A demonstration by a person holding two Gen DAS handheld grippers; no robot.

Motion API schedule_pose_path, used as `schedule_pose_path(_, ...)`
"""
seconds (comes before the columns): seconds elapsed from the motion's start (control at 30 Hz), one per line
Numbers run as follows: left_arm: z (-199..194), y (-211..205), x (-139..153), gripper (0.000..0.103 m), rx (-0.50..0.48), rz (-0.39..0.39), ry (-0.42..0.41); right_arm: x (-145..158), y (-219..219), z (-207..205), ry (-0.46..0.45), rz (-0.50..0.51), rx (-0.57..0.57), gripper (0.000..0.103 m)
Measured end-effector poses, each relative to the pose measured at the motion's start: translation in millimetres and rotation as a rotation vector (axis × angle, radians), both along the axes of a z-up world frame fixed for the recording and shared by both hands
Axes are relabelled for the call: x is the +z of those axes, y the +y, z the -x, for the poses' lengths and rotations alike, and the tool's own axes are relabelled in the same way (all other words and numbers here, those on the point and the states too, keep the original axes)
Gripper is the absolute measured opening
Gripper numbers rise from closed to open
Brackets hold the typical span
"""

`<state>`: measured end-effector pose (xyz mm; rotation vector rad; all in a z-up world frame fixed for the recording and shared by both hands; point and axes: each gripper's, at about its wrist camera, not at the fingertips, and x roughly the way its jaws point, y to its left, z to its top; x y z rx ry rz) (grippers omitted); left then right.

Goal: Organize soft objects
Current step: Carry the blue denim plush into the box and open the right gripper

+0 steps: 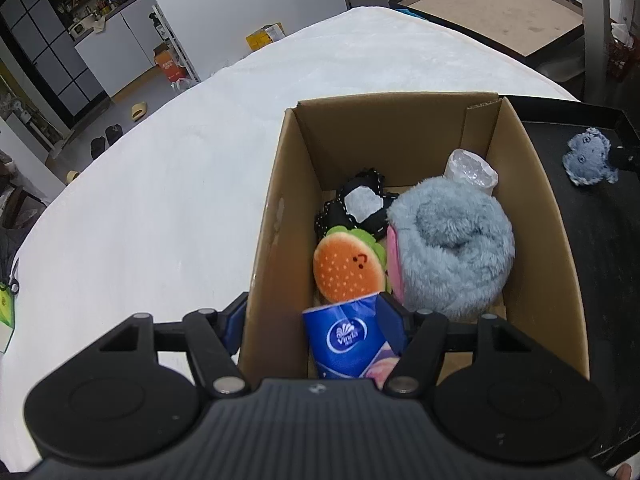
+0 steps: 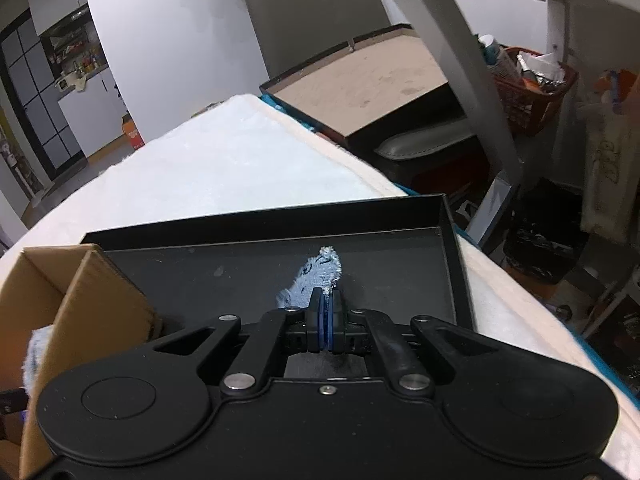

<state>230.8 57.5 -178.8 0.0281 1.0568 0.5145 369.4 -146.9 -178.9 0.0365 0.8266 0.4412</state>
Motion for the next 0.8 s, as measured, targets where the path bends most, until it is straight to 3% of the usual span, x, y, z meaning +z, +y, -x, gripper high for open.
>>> schedule_pose_path(0.37,14.3,2.7,0.4,0.065,-0.002,0.042,-0.022,23.2,-21.4,21.6,-0.006,-0.035,-0.052,0.001)
schedule_pose_path(0.8,32.4,12.1,0.5,0.065,-0.022,0.075,-0.068,45.3,-15.3,55.4,-0.068,0.019,-0.039,0.001)
